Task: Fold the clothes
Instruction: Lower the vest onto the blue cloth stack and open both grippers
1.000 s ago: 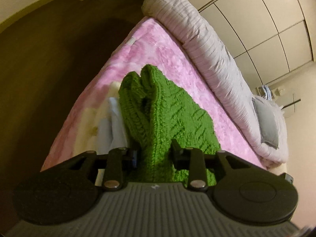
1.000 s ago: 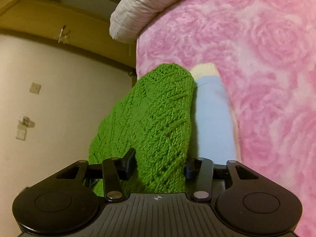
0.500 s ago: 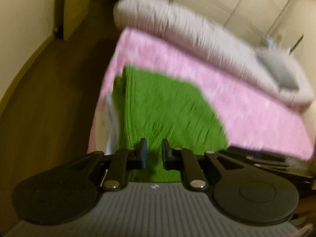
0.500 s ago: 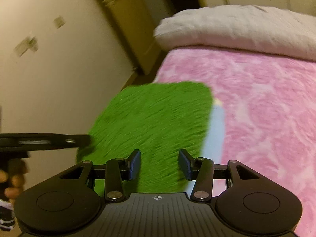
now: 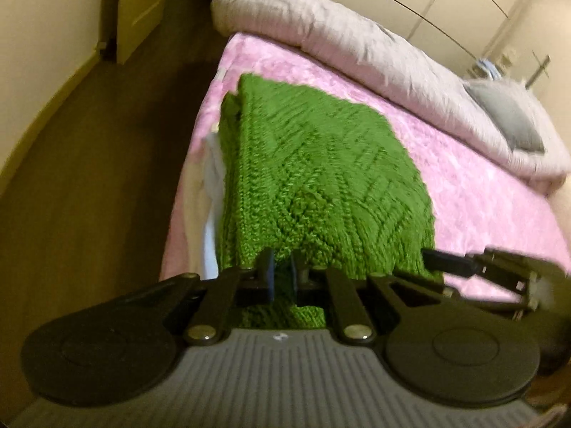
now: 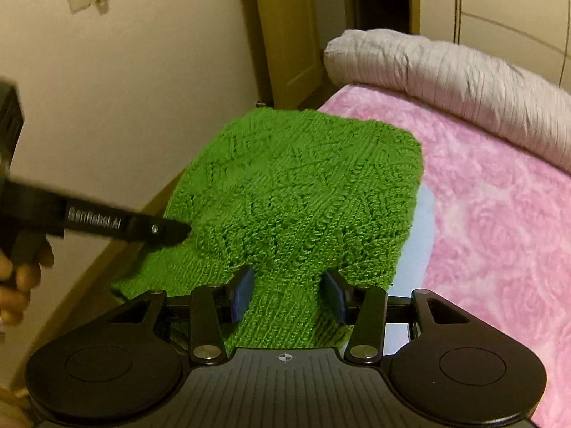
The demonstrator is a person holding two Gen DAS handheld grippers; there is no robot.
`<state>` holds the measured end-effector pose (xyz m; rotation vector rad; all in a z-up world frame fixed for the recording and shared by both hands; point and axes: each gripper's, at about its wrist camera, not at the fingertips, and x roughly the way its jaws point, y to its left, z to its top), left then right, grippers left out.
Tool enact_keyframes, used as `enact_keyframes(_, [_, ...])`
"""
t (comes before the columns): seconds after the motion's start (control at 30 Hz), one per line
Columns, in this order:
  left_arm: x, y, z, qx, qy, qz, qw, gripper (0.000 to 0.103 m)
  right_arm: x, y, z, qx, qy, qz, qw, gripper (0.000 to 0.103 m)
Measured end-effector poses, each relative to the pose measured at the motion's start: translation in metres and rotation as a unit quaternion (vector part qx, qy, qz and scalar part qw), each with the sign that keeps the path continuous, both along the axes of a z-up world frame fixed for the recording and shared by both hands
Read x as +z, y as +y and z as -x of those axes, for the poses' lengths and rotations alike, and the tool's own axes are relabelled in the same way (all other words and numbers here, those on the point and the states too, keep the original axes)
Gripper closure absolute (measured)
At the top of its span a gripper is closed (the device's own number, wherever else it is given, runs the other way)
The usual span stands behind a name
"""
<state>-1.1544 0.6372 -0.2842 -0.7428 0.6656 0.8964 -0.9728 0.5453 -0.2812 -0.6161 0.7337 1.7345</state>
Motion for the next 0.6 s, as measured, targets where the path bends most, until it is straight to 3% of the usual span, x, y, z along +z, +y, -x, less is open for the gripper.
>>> enact_keyframes(0.13, [0.004, -0.013, -0.001, 0.011, 0.002, 0.011, 0.9999, 0.094, 0.016, -0.005, -0.018, -0.017, 0.046, 0.028, 0.998, 0.055])
enact_keyframes(0.3, [-0.011, -0.019, -0.004, 0.020, 0.015, 0.004, 0.9997, 0.095, 0.017, -0.011, -0.012, -0.012, 0.024, 0.022, 0.999, 0.055])
enact_keyframes(0.6, [0.011, -0.022, -0.003, 0.037, 0.013, 0.007, 0.9992, 0.097, 0.017, -0.021, 0.000, -0.004, -0.015, 0.013, 1.000, 0.055])
